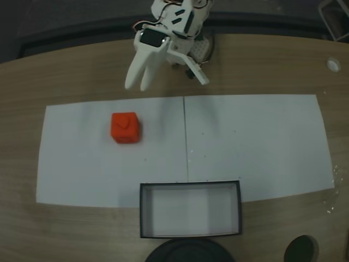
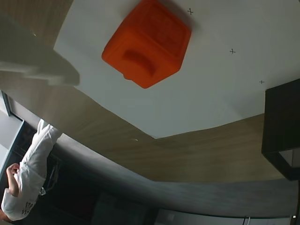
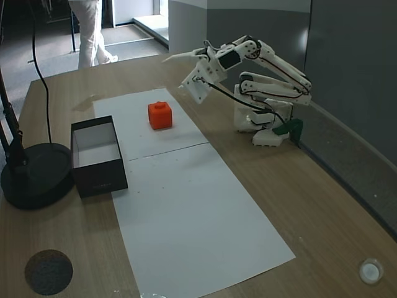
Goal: Grab a orange square and put it in the box.
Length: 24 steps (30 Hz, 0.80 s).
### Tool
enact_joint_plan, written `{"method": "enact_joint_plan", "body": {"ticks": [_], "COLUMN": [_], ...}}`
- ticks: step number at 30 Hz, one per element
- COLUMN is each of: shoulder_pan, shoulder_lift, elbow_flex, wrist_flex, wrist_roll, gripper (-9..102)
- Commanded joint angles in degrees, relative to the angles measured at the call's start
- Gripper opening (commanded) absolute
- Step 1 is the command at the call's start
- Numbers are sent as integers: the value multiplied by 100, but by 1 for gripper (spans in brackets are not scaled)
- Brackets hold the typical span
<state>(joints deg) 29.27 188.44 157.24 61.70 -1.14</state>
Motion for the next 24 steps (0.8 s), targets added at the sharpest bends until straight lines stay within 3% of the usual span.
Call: {"method": "enact_joint_plan", "body": {"ticks": [1,13,24], "shoulder_pan": [132,255,721], "shoulder_lift": [-1283,-6926,-9527], "elbow_flex": [-932,-4008,-5361], "wrist_flex": [-9,1143,1116], "wrist_roll": [-9,35,-9], "gripper": [37,37,36]}}
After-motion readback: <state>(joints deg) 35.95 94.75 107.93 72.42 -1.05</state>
